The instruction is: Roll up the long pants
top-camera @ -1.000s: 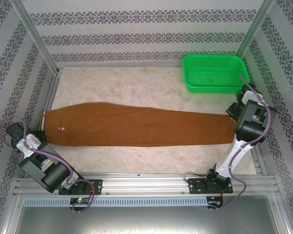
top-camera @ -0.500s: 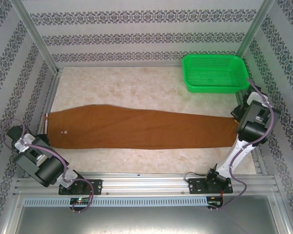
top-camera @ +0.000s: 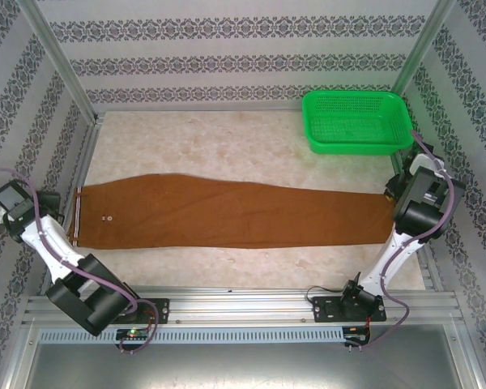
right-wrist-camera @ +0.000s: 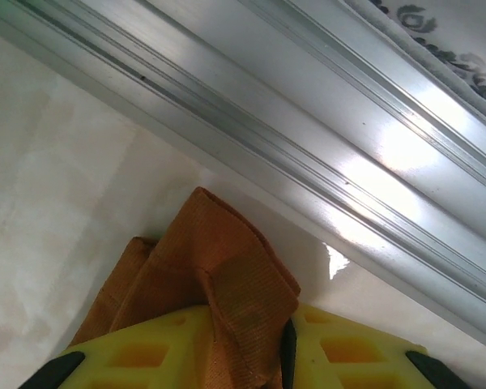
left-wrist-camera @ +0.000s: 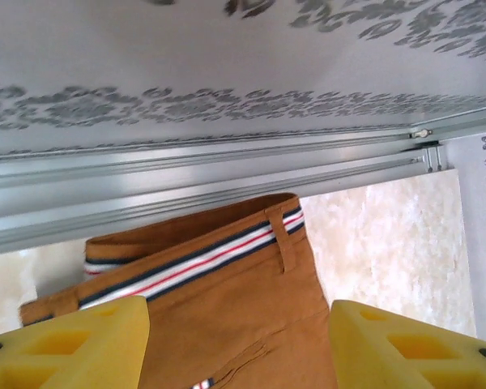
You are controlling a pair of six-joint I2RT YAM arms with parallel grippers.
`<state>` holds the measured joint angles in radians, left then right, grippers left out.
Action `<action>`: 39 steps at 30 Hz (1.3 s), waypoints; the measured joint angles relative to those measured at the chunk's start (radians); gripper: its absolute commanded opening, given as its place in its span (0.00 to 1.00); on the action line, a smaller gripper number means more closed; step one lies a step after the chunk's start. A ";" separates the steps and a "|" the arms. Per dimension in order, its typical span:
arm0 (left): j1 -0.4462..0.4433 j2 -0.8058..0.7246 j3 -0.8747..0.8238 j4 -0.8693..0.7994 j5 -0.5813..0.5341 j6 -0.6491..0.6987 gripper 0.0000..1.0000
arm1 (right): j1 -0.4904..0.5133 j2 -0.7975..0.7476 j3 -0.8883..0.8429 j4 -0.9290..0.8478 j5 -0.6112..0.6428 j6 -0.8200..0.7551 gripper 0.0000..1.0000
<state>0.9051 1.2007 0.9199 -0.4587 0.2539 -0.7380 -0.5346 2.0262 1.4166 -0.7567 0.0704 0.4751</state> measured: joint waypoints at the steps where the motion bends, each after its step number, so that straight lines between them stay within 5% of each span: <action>1: -0.008 0.043 0.012 0.004 0.011 0.001 0.60 | 0.005 -0.006 -0.008 0.011 0.000 0.000 0.31; 3: -0.034 0.126 0.024 0.010 0.031 0.002 0.61 | 0.015 -0.017 -0.026 0.030 0.000 -0.002 0.32; 5: -0.082 0.195 0.022 0.011 0.053 0.002 0.62 | 0.027 -0.038 -0.053 0.056 -0.010 0.004 0.56; 7: -0.141 0.212 0.013 0.018 0.069 0.006 0.63 | 0.040 -0.070 -0.093 0.077 -0.024 0.001 0.98; 17: -0.652 0.162 0.021 0.081 0.121 0.102 0.60 | 0.166 -0.383 -0.210 0.074 -0.053 -0.040 0.97; 19: -0.699 0.173 0.021 0.078 0.132 0.119 0.56 | 0.197 -0.424 -0.224 0.073 -0.054 -0.046 0.93; 21: -0.716 0.195 0.021 0.077 0.145 0.132 0.50 | 0.236 -0.444 -0.244 0.074 -0.066 -0.053 0.75; 23: -0.716 0.233 0.013 0.078 0.160 0.143 0.39 | 0.284 -0.447 -0.278 0.080 -0.091 -0.059 0.04; 31: -0.715 0.442 -0.002 0.047 0.141 0.159 0.26 | 0.459 -0.365 -0.344 0.089 -0.197 -0.037 0.00; 39: -0.664 0.514 0.022 0.014 0.145 0.122 0.26 | 0.469 -0.201 -0.278 0.012 -0.136 -0.025 0.00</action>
<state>0.2413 1.7145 0.9421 -0.4450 0.3988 -0.6159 -0.0654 1.8248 1.1385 -0.7444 -0.0658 0.4500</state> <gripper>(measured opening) 0.260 0.064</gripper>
